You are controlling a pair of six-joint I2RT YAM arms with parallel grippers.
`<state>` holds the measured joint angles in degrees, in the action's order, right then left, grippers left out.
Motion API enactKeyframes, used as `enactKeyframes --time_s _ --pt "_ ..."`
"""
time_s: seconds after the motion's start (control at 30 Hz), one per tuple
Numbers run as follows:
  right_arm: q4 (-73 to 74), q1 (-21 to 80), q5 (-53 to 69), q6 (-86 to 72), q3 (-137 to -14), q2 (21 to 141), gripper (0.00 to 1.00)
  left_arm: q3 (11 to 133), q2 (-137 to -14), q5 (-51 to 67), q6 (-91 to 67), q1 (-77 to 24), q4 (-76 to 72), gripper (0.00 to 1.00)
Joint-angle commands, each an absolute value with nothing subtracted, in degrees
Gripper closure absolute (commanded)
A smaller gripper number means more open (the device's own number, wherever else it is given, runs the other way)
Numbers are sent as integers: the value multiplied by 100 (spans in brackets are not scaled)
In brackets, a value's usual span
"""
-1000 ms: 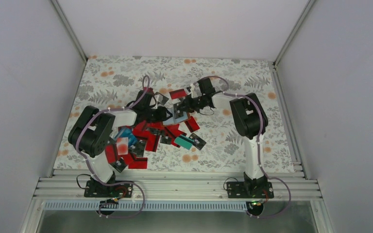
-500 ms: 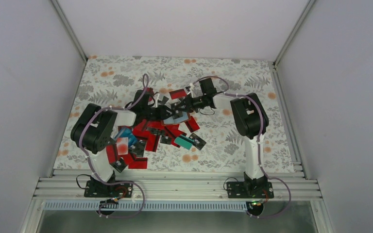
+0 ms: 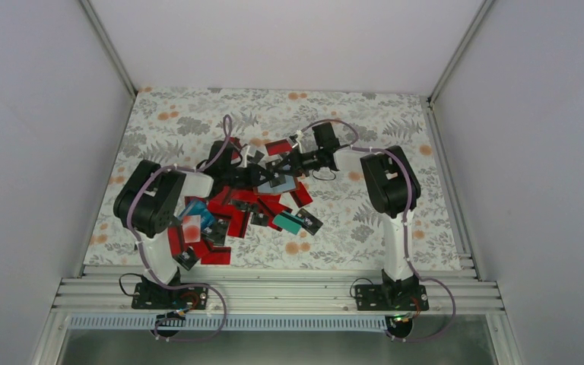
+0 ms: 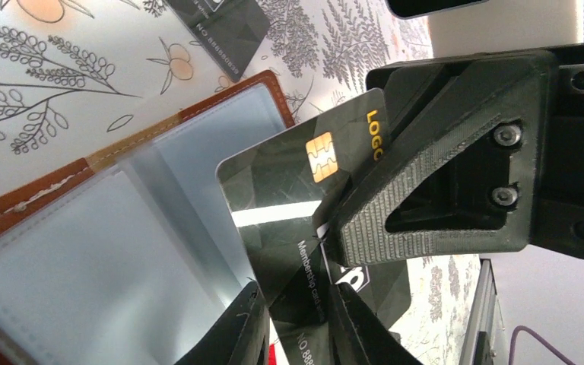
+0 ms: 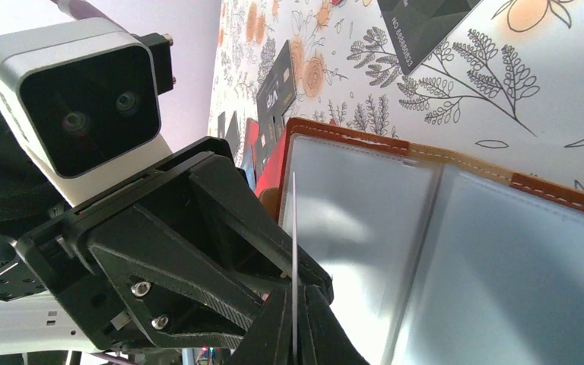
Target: Put the credit cards into the card holder
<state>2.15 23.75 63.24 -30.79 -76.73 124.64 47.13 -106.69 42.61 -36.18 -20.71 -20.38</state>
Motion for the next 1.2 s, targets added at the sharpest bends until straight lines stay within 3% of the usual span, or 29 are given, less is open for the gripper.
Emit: enactKeyframes --time_s 0.0,0.23,0.57,0.77,1.17 --pt "28 2364 6626 -3040 -7586 12154 96 4801 -10804 4353 -3654 -2021 -2374 82" --pt "-9 2364 6674 -3056 -7569 12156 96 4818 -10882 4541 -3819 -1998 -2589 97" --pt "0 2364 6649 -2973 -7520 12110 95 4763 -10895 4769 -3962 -1947 -2876 98" --pt "653 2358 5864 -2533 -7595 11947 77 4746 -10834 4702 -3878 -1933 -2653 98" --pt "1083 2351 5109 -2327 -7531 11751 64 4732 -10643 4337 -3805 -1899 -2069 98"
